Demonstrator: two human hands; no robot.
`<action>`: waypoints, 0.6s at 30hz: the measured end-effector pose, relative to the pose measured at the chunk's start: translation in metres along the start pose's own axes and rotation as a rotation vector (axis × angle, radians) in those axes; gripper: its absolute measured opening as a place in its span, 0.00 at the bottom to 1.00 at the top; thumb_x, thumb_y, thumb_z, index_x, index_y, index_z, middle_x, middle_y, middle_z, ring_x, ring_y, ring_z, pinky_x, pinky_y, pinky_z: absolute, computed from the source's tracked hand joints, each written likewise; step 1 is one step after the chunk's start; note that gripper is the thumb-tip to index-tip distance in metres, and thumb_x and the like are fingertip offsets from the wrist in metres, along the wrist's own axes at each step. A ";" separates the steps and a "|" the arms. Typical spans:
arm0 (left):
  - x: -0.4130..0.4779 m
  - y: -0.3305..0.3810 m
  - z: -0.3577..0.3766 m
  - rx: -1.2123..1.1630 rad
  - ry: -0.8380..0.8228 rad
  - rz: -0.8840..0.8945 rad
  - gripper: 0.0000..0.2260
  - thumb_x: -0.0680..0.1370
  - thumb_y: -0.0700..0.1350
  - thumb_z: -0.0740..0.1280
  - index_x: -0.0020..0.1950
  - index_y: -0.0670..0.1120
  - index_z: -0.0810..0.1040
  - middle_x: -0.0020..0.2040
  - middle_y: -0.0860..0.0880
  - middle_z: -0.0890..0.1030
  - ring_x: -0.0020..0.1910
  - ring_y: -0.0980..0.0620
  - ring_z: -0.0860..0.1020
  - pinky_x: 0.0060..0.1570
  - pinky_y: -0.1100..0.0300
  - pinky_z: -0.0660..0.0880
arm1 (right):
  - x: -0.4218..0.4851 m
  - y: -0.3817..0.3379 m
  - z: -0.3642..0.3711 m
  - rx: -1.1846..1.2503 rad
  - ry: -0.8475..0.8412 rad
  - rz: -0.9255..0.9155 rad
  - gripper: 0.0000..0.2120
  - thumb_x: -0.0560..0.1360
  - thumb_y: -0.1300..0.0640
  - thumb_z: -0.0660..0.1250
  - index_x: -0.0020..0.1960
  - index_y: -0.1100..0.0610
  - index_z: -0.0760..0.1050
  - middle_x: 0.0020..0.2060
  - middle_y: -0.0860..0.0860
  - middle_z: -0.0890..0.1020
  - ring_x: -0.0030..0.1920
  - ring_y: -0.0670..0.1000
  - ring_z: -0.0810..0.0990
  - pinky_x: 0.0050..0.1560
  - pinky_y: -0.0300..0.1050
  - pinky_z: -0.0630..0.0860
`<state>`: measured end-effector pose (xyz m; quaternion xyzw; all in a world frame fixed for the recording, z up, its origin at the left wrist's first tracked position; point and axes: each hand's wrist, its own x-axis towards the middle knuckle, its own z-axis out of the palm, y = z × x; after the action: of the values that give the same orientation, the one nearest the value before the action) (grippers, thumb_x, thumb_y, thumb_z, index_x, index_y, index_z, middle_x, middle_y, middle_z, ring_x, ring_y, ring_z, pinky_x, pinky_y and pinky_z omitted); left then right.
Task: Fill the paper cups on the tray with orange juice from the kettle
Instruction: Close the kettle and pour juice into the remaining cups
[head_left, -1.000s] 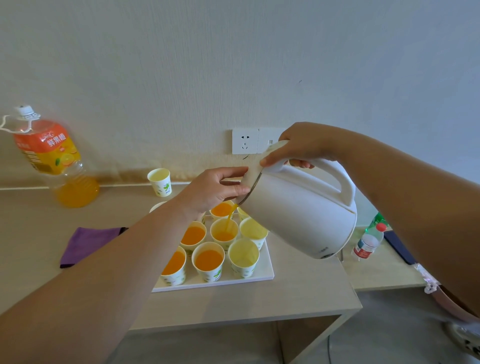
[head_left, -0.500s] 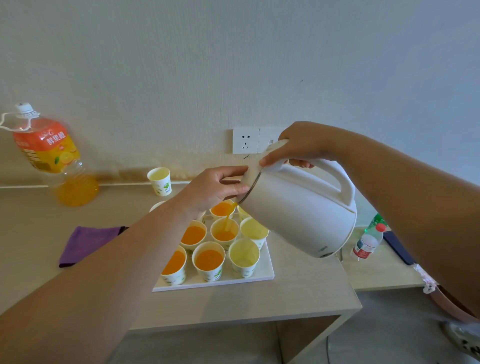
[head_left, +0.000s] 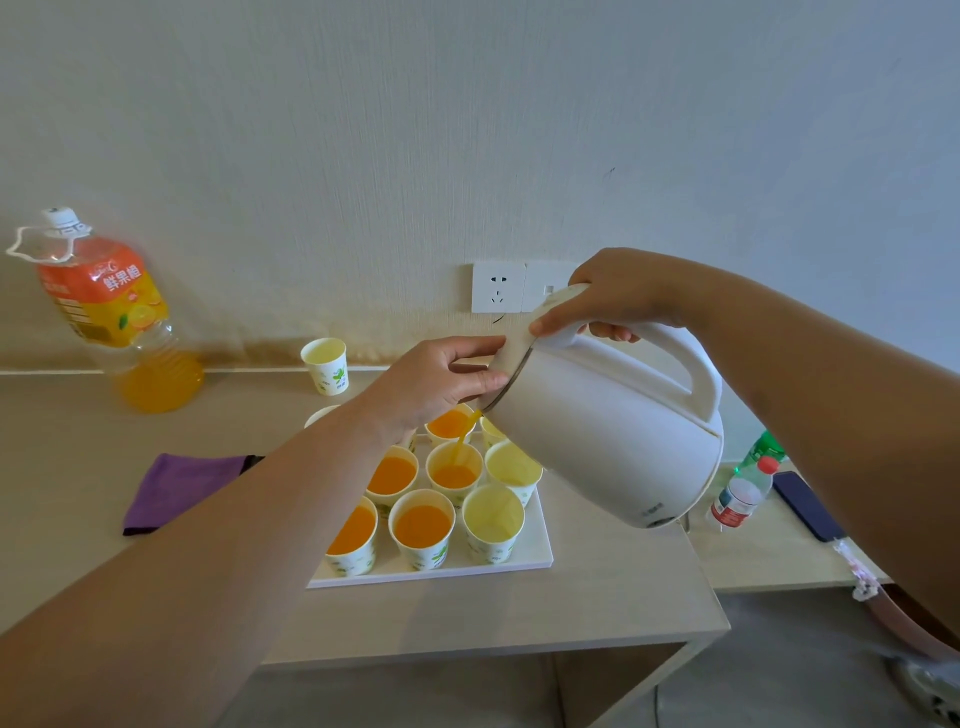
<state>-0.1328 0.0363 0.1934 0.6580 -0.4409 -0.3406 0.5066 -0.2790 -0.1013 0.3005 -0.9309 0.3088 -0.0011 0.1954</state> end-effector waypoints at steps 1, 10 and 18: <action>0.000 0.000 0.000 -0.003 -0.001 0.001 0.19 0.73 0.43 0.72 0.63 0.53 0.77 0.55 0.53 0.82 0.56 0.55 0.80 0.61 0.54 0.75 | 0.000 0.000 0.000 -0.001 0.001 0.000 0.22 0.69 0.40 0.71 0.41 0.60 0.76 0.26 0.51 0.76 0.25 0.48 0.72 0.31 0.40 0.68; 0.002 0.003 0.001 -0.035 -0.009 -0.001 0.19 0.73 0.41 0.71 0.64 0.51 0.77 0.56 0.51 0.82 0.56 0.54 0.80 0.60 0.56 0.76 | 0.002 -0.002 -0.003 -0.015 0.004 0.005 0.21 0.68 0.39 0.72 0.38 0.58 0.75 0.23 0.49 0.75 0.23 0.48 0.72 0.31 0.40 0.69; 0.003 0.003 0.002 -0.057 -0.009 0.002 0.19 0.74 0.40 0.71 0.64 0.50 0.77 0.55 0.53 0.82 0.55 0.56 0.80 0.57 0.61 0.76 | 0.005 0.000 -0.003 -0.013 0.008 0.016 0.21 0.68 0.40 0.72 0.37 0.58 0.74 0.24 0.49 0.75 0.23 0.48 0.72 0.32 0.40 0.70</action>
<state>-0.1346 0.0327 0.1956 0.6415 -0.4340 -0.3556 0.5232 -0.2752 -0.1052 0.3022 -0.9296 0.3170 -0.0012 0.1881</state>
